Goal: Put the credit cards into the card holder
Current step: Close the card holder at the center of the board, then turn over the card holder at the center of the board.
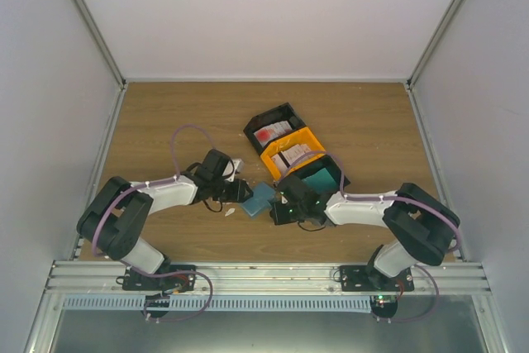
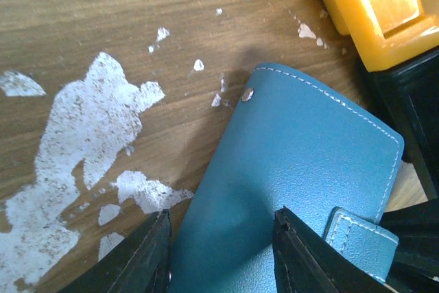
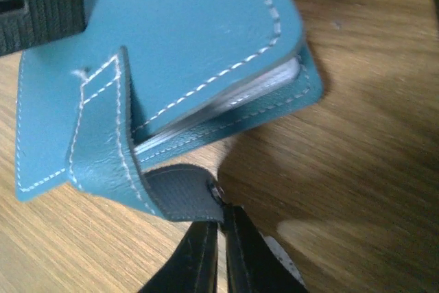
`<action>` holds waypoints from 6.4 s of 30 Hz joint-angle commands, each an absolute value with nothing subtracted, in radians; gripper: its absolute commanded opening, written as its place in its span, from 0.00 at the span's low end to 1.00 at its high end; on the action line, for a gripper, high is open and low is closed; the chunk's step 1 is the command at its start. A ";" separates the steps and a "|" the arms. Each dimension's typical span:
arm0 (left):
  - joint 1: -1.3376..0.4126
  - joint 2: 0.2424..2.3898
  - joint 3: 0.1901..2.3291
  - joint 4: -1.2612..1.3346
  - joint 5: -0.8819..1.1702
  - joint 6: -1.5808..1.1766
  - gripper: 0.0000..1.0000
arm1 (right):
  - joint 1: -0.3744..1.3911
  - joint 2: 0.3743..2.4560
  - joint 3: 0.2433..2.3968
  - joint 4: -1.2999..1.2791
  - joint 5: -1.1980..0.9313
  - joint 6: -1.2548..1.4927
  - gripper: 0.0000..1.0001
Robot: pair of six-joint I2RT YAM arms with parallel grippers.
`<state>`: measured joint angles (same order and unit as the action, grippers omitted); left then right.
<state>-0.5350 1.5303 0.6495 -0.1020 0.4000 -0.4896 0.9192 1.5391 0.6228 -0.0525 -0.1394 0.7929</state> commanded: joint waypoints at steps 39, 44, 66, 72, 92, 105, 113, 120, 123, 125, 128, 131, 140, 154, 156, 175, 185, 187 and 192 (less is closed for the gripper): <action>-0.580 1.597 0.554 -0.007 0.619 -0.501 0.39 | 0.770 1.633 0.584 0.112 -0.246 0.669 0.29; -0.545 1.642 0.544 0.074 0.785 -0.512 0.37 | 0.754 1.628 0.576 0.163 -0.324 0.608 0.29; -0.518 1.694 0.583 0.157 0.853 -0.600 0.46 | 0.749 1.689 0.550 0.263 -0.397 0.632 0.29; -0.519 1.708 0.566 0.247 0.877 -0.660 0.36 | 0.747 1.698 0.529 0.308 -0.422 0.647 0.28; -0.529 1.209 0.638 -0.112 0.542 -0.471 0.00 | 0.748 1.033 0.621 0.034 -0.238 0.700 0.76; -0.611 0.927 0.825 0.079 0.105 -0.070 0.00 | 0.749 0.861 0.792 0.026 -0.372 0.919 0.84; -0.623 0.856 0.723 0.499 0.219 0.448 0.00 | 0.749 0.862 0.781 0.255 -0.451 1.142 0.91; -0.625 0.861 0.602 0.752 0.354 0.953 0.00 | 0.748 0.942 0.834 0.401 -0.522 1.295 1.00; -0.627 0.867 0.590 0.773 0.396 1.054 0.00 | 0.748 0.969 0.863 0.387 -0.522 1.331 1.00; -0.629 0.870 0.593 0.768 0.411 1.112 0.00 | 0.748 0.985 0.872 0.366 -0.508 1.363 1.00; -0.629 0.872 0.615 0.723 0.418 1.180 0.00 | 0.748 0.989 0.885 0.268 -0.466 1.382 1.00; -0.629 0.877 0.627 0.689 0.419 1.227 0.00 | 0.749 0.986 0.873 0.273 -0.459 1.400 1.00; -0.624 0.891 0.619 0.704 0.377 1.219 0.00 | 0.749 0.957 0.846 0.303 -0.465 1.389 0.99; -0.584 0.891 0.622 0.702 0.405 1.199 0.00 | 0.748 0.952 0.885 0.250 -0.421 1.337 1.00; -0.584 0.892 0.625 0.703 0.411 1.203 0.00 | 0.748 0.985 0.925 0.213 -0.451 1.312 0.99; -0.584 0.936 0.652 0.741 0.391 1.167 0.24 | 0.778 1.107 0.915 0.257 -0.613 1.332 0.23; -0.586 0.852 0.689 0.543 0.338 0.821 0.99 | 0.721 1.052 0.969 0.106 -0.475 1.092 0.09; -0.586 0.802 0.676 0.495 0.328 0.666 0.99 | 0.703 1.010 0.974 0.035 -0.378 1.029 0.10; -0.586 0.716 0.684 0.350 0.035 -0.012 0.99 | 0.698 0.912 0.965 -0.111 -0.143 0.849 0.11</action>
<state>-0.5812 0.7834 0.6483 0.4480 0.2646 0.5842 0.7147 0.9691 0.9485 0.0349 -0.3805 1.0466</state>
